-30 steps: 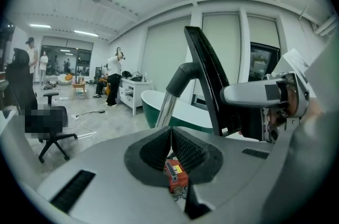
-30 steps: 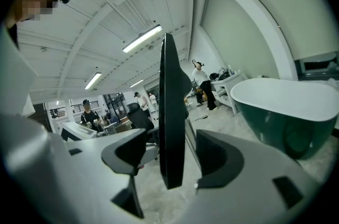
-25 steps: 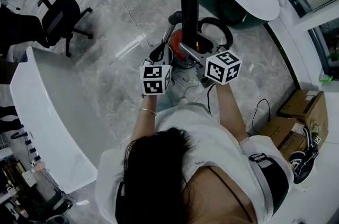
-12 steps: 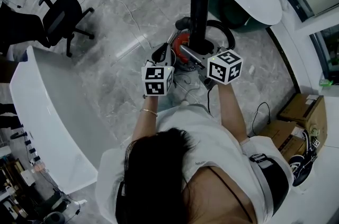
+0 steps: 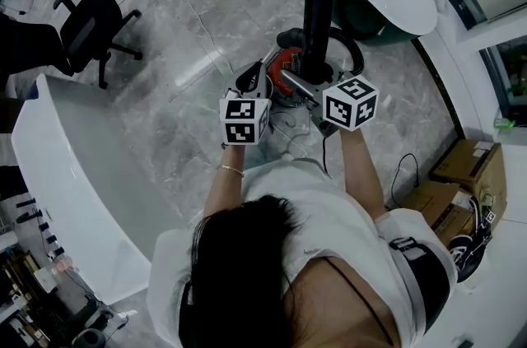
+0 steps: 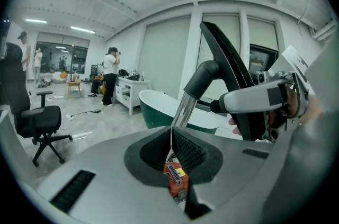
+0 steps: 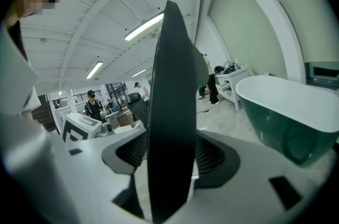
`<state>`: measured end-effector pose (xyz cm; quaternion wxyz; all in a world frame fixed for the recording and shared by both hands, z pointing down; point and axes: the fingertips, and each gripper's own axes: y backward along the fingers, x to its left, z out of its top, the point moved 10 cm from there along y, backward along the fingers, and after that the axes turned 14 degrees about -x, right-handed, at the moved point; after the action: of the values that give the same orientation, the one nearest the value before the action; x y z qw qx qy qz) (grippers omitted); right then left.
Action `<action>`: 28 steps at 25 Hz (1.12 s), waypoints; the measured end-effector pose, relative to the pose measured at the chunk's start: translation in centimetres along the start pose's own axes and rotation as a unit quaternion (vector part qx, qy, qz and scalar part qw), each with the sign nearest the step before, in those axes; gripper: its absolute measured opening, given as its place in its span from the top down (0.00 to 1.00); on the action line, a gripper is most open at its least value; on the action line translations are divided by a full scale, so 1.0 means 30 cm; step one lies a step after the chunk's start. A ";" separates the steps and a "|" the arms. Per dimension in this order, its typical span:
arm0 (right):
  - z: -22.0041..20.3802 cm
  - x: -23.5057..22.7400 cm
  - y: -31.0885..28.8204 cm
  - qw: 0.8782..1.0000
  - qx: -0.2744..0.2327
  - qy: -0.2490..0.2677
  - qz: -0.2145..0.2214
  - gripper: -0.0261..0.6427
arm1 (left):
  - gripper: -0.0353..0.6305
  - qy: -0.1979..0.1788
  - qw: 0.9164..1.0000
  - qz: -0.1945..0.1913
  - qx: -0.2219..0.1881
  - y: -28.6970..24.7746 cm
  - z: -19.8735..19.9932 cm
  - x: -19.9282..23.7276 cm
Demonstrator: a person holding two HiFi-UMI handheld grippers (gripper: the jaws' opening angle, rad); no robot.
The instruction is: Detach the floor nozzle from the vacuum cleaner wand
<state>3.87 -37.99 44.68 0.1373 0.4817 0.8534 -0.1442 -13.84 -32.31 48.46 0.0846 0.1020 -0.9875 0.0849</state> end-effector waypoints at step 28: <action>0.011 0.016 -0.026 1.000 -0.004 0.006 -0.028 0.78 | 0.94 -0.010 0.997 -0.076 0.005 -0.097 0.009 0.042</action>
<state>2.98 -38.12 44.29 0.1300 0.4577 0.8682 -0.1412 -14.45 -35.41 48.86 0.0803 0.1778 -0.9773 0.0825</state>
